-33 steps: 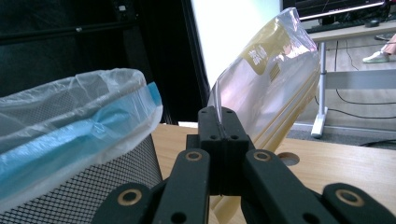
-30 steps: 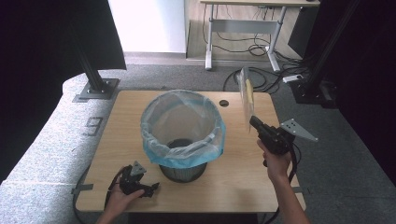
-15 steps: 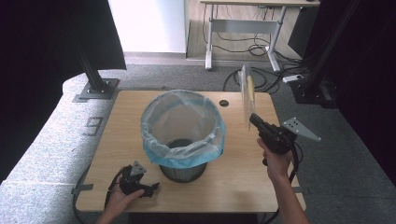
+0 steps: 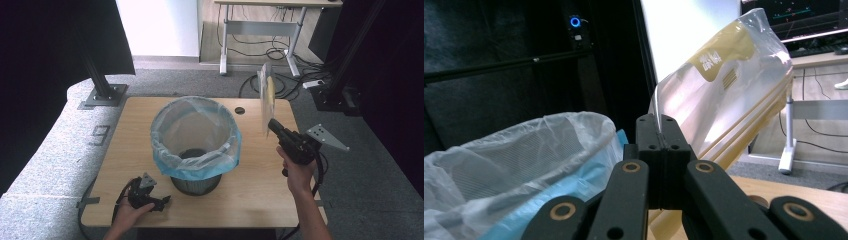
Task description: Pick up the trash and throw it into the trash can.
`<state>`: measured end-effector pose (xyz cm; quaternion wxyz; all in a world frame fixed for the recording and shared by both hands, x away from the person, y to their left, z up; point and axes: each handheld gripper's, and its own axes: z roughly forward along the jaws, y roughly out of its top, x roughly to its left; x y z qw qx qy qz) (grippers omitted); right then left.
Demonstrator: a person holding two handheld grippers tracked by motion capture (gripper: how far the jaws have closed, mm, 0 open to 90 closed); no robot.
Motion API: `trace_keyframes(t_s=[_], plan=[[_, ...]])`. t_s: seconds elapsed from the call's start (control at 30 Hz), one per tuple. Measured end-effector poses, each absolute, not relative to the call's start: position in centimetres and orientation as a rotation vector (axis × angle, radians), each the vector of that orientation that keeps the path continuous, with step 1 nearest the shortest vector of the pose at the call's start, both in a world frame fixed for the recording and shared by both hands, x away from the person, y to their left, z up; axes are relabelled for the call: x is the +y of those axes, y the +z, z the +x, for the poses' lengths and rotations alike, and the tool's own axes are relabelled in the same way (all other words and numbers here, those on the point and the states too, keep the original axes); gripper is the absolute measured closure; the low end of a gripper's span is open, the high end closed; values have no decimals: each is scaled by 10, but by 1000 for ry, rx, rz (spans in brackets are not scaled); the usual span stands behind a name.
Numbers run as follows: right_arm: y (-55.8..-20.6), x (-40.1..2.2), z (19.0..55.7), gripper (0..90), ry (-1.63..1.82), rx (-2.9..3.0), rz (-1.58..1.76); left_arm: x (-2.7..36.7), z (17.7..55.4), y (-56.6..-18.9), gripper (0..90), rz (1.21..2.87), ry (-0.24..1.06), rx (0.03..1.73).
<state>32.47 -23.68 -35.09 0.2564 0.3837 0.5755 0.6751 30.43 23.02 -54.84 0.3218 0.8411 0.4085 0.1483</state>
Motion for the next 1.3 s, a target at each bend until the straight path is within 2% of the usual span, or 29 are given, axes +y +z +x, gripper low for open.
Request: trace_keyframes(t_s=[0.5, 1.3], plan=[[-330, -231, 316, 898, 1906, 1527, 970, 230, 304, -548, 3, 2209, 390, 1074], [-322, -201, 315, 898, 1958, 1566, 890, 230, 304, -548, 2, 2208, 390, 1076]])
